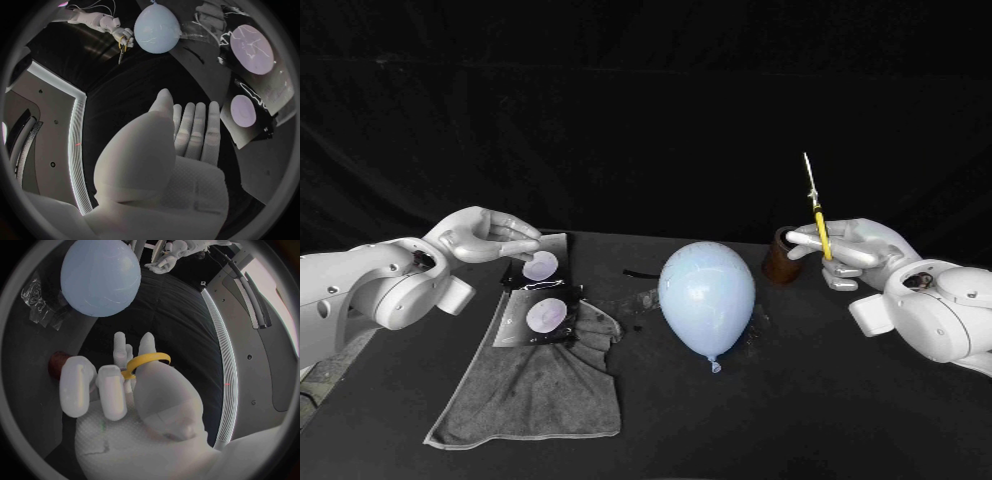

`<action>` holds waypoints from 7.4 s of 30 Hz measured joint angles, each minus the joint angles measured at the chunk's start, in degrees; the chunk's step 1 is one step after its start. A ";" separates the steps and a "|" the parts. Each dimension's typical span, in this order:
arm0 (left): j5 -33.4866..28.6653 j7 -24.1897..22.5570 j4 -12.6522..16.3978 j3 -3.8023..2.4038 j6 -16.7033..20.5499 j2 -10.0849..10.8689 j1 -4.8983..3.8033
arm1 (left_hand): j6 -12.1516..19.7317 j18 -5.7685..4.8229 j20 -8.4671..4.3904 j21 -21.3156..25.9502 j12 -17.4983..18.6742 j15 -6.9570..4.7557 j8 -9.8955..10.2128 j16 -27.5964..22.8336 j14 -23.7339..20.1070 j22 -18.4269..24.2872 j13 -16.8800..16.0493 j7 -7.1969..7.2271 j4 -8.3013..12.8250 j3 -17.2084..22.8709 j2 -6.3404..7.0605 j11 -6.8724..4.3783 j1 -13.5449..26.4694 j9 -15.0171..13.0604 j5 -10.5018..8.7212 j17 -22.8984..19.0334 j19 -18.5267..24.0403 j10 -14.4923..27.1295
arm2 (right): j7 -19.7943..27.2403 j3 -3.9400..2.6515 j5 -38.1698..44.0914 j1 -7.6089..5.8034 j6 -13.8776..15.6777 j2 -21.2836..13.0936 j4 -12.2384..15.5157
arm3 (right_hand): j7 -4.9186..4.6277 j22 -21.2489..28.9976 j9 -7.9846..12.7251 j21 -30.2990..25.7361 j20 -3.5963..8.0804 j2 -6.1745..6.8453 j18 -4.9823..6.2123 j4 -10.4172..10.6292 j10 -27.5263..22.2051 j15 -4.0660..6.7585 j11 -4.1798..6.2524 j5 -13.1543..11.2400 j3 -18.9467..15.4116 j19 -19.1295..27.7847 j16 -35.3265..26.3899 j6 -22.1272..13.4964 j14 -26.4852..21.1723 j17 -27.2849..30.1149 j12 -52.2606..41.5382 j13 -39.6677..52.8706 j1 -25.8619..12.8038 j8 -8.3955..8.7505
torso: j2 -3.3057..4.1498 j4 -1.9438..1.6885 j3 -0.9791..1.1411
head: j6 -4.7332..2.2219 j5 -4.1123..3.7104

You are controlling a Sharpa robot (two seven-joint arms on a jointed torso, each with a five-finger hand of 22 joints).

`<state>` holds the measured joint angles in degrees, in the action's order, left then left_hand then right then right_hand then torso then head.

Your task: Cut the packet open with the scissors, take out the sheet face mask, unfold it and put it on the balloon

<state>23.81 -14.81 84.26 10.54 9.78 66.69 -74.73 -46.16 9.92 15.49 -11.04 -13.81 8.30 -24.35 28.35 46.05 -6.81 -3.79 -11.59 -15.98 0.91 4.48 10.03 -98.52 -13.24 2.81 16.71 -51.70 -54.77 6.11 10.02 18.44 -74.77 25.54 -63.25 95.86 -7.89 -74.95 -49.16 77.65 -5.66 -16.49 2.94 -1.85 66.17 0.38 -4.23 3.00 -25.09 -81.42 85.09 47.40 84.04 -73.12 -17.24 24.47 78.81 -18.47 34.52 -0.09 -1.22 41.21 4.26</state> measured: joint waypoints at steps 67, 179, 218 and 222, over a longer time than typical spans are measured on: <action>-8.80 -0.68 -41.76 -4.51 -6.48 -36.39 -8.00 | -1.29 -2.89 1.22 6.21 9.82 1.58 7.98 -17.57 2.62 3.16 0.03 -0.40 -0.85 -4.04 1.35 1.12 18.71 4.79 0.00 -4.14 11.56 -4.50 | -10.18 -0.12 72.97 -6.75 -6.83 40.10 -42.52 | 0.54 0.02 -0.23 3.21 0.43 -0.53 -0.34 -0.43 0.21 0.12 -0.20 0.00 0.13 -2.07 0.22 2.15 -0.14 -1.43 2.08 -1.70 2.34 1.65 | 1.76 0.06 -0.13 | -9.33 -3.46; 10.76 10.18 -38.40 -3.95 -25.30 -42.74 -8.46 | -10.44 -0.25 -3.40 -3.59 10.15 -5.01 2.36 -15.44 22.36 0.37 0.04 2.78 -0.29 25.46 -0.17 -3.57 8.60 -2.85 -0.30 3.10 -5.86 -19.54 | -16.54 0.03 88.61 -5.95 -0.48 39.96 -31.64 | 3.97 38.40 13.43 -69.16 -4.99 25.97 7.25 18.46 -9.59 -5.79 3.17 0.00 36.14 25.26 -60.38 -2.42 -26.04 47.38 13.32 -20.76 0.43 14.52 | 1.97 0.09 -0.18 | -8.87 -1.42; 6.31 20.36 -38.32 -3.65 -26.36 -42.44 -8.40 | -10.07 -0.68 -3.40 -4.65 10.19 -5.18 1.79 -15.45 22.78 -0.33 -0.07 2.87 1.99 28.97 -0.46 -3.70 10.57 -4.67 -0.32 4.21 -5.85 -20.21 | -12.65 -0.03 84.18 -6.24 -4.71 39.13 -30.35 | 7.13 71.30 20.51 -76.22 -11.26 27.71 0.94 16.62 -16.64 -4.09 5.99 0.00 43.10 73.29 -81.82 -5.89 -49.81 63.36 13.54 -20.84 1.43 14.51 | 2.02 0.07 -0.23 | -8.60 -0.97; 6.30 21.97 -38.31 -3.65 -26.36 -42.66 -8.41 | -10.07 -0.69 -3.40 -4.87 10.20 -5.21 1.79 -15.45 22.96 -0.40 -0.06 2.88 1.99 28.97 -0.32 -3.88 10.88 -4.83 -0.42 4.31 -5.85 -20.39 | -12.66 -0.03 85.15 -6.24 -5.47 39.12 -30.03 | 7.19 71.45 21.10 -76.22 -11.26 28.55 0.94 17.27 -16.93 -4.20 6.28 0.00 41.84 73.69 -81.83 -5.96 -49.88 63.43 13.53 -20.84 1.41 14.51 | 2.04 0.04 -0.20 | -8.47 -0.93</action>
<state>30.12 7.16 45.94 6.90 -16.58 24.04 -83.14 -56.23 9.24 12.09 -15.91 -3.61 3.08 -22.56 12.90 69.02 -7.21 -3.85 -8.71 -13.99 29.89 4.16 6.15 -87.64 -18.07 2.39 21.02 -57.55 -75.15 -6.55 10.00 103.59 -81.01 20.07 -24.13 65.83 -0.70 -3.49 -28.06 1.43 -16.92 12.07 3.89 15.43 49.24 -3.82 2.05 3.00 16.75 -7.73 3.26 41.45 34.16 -9.69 -3.70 3.63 80.22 -3.96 36.56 -0.05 -1.42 32.74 3.33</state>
